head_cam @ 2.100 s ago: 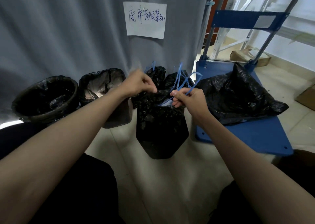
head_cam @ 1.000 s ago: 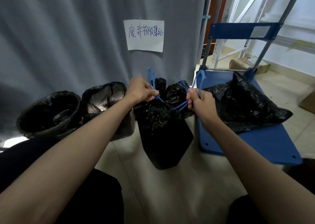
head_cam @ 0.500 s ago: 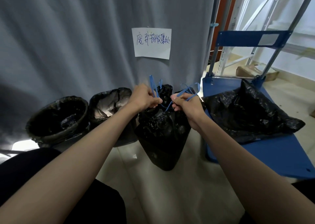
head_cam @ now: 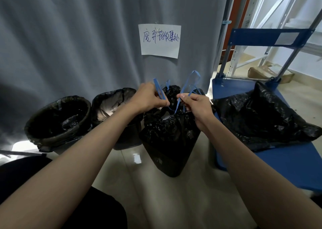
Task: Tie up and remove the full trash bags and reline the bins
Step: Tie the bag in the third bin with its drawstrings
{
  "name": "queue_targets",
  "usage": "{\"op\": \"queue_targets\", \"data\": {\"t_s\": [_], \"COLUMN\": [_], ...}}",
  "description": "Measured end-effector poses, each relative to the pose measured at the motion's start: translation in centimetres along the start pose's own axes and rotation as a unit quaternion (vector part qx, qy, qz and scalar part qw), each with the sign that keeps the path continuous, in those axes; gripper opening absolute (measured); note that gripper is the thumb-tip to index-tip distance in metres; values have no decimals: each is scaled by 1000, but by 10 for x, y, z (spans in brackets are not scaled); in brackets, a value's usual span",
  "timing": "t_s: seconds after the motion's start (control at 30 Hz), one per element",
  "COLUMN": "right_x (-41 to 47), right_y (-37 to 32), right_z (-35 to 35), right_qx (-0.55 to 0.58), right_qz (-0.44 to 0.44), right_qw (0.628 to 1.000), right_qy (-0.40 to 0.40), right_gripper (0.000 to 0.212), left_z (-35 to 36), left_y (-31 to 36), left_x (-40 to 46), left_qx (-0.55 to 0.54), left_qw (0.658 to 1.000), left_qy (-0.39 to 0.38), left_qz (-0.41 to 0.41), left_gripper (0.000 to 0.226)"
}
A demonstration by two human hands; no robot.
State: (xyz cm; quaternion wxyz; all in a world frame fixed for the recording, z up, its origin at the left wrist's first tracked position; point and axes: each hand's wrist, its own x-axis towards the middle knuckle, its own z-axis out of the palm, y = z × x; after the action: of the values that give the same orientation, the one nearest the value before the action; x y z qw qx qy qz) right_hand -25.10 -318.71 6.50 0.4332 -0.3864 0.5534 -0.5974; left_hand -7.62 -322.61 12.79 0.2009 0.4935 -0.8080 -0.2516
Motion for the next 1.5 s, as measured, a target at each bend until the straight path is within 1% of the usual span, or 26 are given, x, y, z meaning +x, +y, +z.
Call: {"op": "queue_targets", "data": {"t_s": [0.13, 0.3, 0.4, 0.5, 0.57, 0.63, 0.7, 0.77, 0.87, 0.93, 0.97, 1.03, 1.1, 1.2, 1.27, 1.3, 1.4, 1.43, 1.5], "right_x": [3, 5, 9, 13, 16, 17, 15, 14, 10, 7, 6, 6, 6, 7, 7, 6, 1, -1, -4], "right_y": [-1, -6, -3, 0, 2, -1, -6, -10, -14, -16, -17, -18, -18, -17, -15, -13, -12, -13, -16], "right_z": [-4, -6, -7, -6, -4, -1, 2, 6, 12, 13, 12, 11, 9, 4, 1, -1, -4, -4, -5], "right_qx": [0, 117, 88, 60, -21, -157, -295, -393, -448, -465, -465, -450, -429, -398, -390, -367, -198, -154, -110], "right_qz": [27, 68, 70, 68, 58, 35, 15, 0, -11, -17, -22, -33, -34, -35, -39, -38, -52, -76, -130], "right_qw": [1000, 990, 993, 996, 998, 986, 954, 915, 885, 874, 873, 879, 889, 904, 909, 919, 973, 982, 984], "right_qy": [-6, -31, -27, -23, -19, -33, -62, -92, -125, -140, -144, -151, -159, -156, -144, -138, -102, -84, -59], "right_gripper": [17, 20, 19, 20, 26, 30, 30, 27, 25, 25, 25, 25, 26, 27, 16, 8, 29, 32, 30], "left_z": [0, 4, 3, 2, 3, 5, 7, 9, 12, 13, 14, 15, 15, 17, 18, 19, 20, 19, 19], "left_y": [4, 2, 1, 4, 7, 11, 13, 15, 17, 16, 15, 12, 9, 7, 6, 5, 3, 3, 5], "left_x": [5, 13, 16, 17, 18, 18, 20, 21, 24, 27, 28, 30, 30, 31, 33, 35, 38, 38, 36], "left_qx": [-14, -28, -24, -15, -7, 0, 16, 42, 53, 81, 97, 118, 120, 140, 151, 155, 160, 157, 148], "left_qw": [1000, 998, 999, 999, 999, 997, 995, 992, 986, 981, 981, 981, 983, 982, 982, 982, 983, 984, 985], "left_qy": [23, 51, 43, 28, 17, 6, -4, -7, -16, -16, -20, -39, -58, -49, -32, -24, -19, -19, -16], "left_qz": [0, -7, 0, 31, 50, 76, 97, 120, 155, 174, 169, 146, 125, 113, 111, 105, 83, 80, 84], "left_gripper": [8, 13, 8, 3, 5, 7, 8, 10, 10, 21, 20, 12, 10, 16, 23, 27, 30, 29, 29]}}
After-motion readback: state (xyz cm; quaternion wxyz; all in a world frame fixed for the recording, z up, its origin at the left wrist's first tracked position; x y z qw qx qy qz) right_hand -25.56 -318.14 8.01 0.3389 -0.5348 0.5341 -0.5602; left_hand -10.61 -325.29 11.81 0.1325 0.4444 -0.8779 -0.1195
